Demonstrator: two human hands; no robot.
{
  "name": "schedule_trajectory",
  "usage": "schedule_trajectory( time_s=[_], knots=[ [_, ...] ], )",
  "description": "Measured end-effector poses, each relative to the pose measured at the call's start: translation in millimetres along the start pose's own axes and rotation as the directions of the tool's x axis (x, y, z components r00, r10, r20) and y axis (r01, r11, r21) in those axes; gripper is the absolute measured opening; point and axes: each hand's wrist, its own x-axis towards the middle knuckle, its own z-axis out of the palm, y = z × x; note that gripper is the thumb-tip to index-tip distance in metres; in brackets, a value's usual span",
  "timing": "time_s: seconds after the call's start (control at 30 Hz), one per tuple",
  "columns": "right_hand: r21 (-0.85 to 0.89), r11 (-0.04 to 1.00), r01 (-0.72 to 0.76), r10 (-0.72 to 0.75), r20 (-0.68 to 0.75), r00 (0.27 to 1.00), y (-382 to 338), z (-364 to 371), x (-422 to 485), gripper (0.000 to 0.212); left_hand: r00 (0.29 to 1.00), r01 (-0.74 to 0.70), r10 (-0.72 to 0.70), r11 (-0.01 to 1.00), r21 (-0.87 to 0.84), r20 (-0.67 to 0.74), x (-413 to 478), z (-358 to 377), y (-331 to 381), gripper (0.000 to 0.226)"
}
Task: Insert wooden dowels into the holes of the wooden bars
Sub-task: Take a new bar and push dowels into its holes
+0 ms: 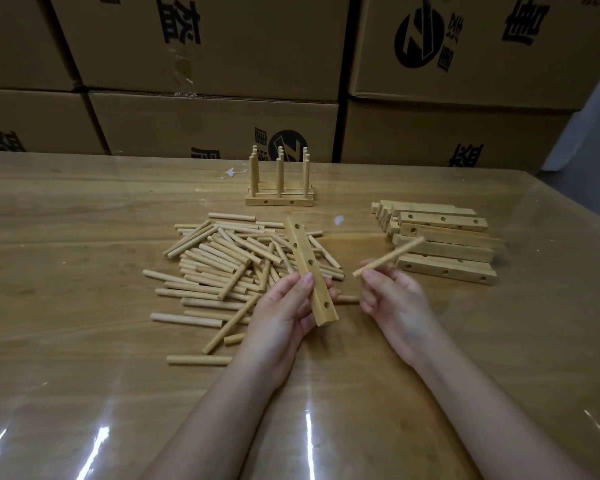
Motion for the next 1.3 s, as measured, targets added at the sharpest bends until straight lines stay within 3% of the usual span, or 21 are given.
schedule_trajectory(
  time_s=[0.43,0.57,0.9,1.03,1.3],
  knots=[
    [0.175,0.982,-0.074,0.045,0.166,0.985,-4.0,-0.1,-1.9,0.028,1.0,-0.004,0.004,1.0,-0.005,0.026,-2.6,2.5,3.2,0.031],
    [0.152,0.983,-0.102,0.075,0.175,0.982,-5.2,1.5,-3.0,0.029,0.999,0.012,-0.012,1.0,0.007,0.037,-4.7,3.9,5.0,0.034],
    [0.094,0.995,-0.027,0.018,0.088,0.996,-6.1,2.3,-4.5,0.015,0.999,0.041,-0.043,0.992,0.116,0.014,-8.7,11.1,7.3,0.027],
    [0.085,0.996,-0.007,0.003,0.047,0.999,-6.8,2.3,-3.3,0.016,0.999,0.034,-0.033,0.996,0.078,-0.007,-8.5,10.8,7.7,0.011],
    [-0.013,0.998,0.061,-0.061,0.003,0.998,-2.2,1.8,-2.1,0.032,0.998,0.044,-0.04,0.995,0.092,-0.041,-8.3,12.5,7.0,0.024]
  ],
)
